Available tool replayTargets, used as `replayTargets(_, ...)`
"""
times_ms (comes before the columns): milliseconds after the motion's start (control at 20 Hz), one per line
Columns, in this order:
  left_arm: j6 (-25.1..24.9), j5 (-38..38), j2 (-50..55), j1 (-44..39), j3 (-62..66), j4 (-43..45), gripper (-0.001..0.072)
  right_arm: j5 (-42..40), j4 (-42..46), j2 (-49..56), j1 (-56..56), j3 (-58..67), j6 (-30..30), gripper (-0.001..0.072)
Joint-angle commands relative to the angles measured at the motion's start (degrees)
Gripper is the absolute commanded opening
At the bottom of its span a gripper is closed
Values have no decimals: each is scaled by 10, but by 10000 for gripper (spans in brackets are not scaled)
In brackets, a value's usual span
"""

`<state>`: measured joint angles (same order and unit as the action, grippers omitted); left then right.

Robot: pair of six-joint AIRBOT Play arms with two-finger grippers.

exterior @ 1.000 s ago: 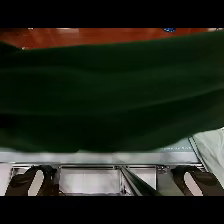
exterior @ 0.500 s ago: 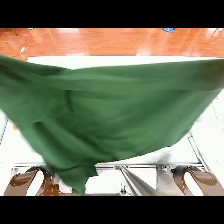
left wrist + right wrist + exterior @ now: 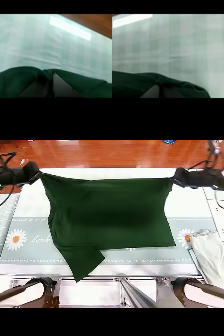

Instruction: Fold the shirts.

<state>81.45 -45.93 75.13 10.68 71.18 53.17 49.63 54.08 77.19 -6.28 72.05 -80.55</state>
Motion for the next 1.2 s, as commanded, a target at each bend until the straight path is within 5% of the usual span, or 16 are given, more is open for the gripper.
replayTargets(0,-12,-40,141,-6,108,-31,20,-33,-107,156,0,96,15,24)
replayTargets(50,-9,-74,167,-6,138,-32,40,-31,-136,184,0,121,15,60)
replayTargets(100,6,-105,185,-6,160,-31,219,-29,-159,202,-1,139,10,250)
replayTargets(150,26,-144,197,-3,179,-30,496,-18,-172,210,-5,151,6,413)
replayTargets(400,26,-374,187,85,211,0,508,179,-161,181,-99,191,7,412)
replayTargets(500,9,-425,153,127,172,1,509,262,-70,145,-135,185,-3,412)
replayTargets(700,-20,-367,4,192,-78,58,509,229,87,2,-144,-1,-22,413)
replayTargets(800,-35,-318,-76,235,-224,55,508,193,44,-84,-138,-140,51,414)
replayTargets(1150,-58,-296,-157,303,-441,5,507,137,-61,-315,-147,-433,81,414)
